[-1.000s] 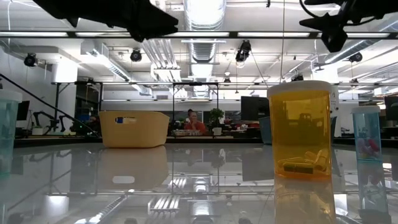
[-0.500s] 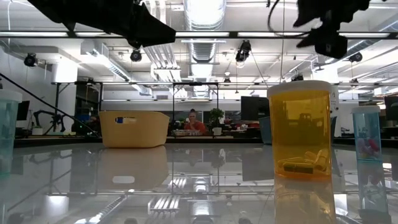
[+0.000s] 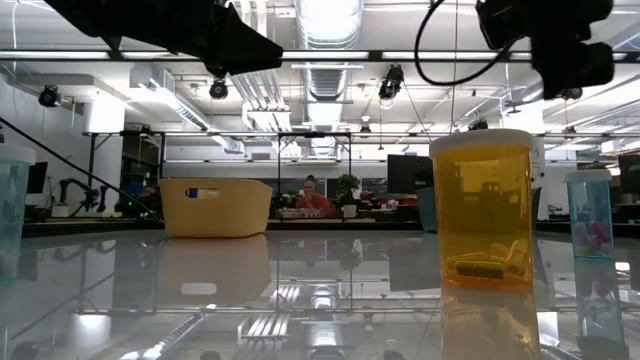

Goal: Pick and place medicine bottles into bin by pill shape (circle, oval)
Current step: Put the orange bottle pill into the yellow bin

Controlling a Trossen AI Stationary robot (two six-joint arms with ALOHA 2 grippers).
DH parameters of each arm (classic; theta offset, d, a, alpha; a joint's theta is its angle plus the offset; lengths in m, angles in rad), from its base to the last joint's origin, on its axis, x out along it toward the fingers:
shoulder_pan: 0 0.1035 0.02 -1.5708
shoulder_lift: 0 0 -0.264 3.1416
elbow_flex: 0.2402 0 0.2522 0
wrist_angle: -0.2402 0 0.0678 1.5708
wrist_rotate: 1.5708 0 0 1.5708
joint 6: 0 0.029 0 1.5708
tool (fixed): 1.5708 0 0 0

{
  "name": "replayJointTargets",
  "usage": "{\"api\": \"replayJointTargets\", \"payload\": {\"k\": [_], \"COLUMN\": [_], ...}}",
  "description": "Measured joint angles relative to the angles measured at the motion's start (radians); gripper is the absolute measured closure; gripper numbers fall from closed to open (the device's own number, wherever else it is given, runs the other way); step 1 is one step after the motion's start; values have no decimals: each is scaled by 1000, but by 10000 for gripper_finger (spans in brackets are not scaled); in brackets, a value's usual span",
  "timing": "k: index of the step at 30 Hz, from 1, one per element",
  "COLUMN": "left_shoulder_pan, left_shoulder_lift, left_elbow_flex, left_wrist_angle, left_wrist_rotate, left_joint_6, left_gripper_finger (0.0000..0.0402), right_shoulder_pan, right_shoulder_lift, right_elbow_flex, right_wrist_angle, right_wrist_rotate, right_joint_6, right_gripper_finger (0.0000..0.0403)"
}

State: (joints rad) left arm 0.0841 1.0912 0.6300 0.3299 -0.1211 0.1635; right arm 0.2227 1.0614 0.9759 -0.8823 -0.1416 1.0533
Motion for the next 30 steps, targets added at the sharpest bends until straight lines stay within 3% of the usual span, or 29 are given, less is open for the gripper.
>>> {"api": "replayJointTargets", "payload": {"k": [3, 7, 14, 22, 30], "left_shoulder_pan": [0, 0, 0, 0, 1], "left_shoulder_lift": [0, 0, 0, 0, 0], "left_elbow_flex": [0, 0, 0, 0, 0], "left_wrist_angle": [0, -1, -4, -2, 4], "left_wrist_rotate": [0, 0, 0, 0, 0], "left_joint_6": [0, -1, -22, -26, -27], "left_gripper_finger": [169, 169, 169, 168, 168], "right_shoulder_pan": [56, 158, 323, 404, 405], "right_shoulder_lift": [60, 104, 85, 72, 128], "right_elbow_flex": [35, 48, -57, -219, -340], "right_wrist_angle": [-52, -84, -59, 180, 463], "right_wrist_rotate": [2, 23, 183, 321, 330], "right_joint_6": [-28, -184, -268, -311, -410], "right_gripper_finger": [211, 211, 211, 211, 211]}}
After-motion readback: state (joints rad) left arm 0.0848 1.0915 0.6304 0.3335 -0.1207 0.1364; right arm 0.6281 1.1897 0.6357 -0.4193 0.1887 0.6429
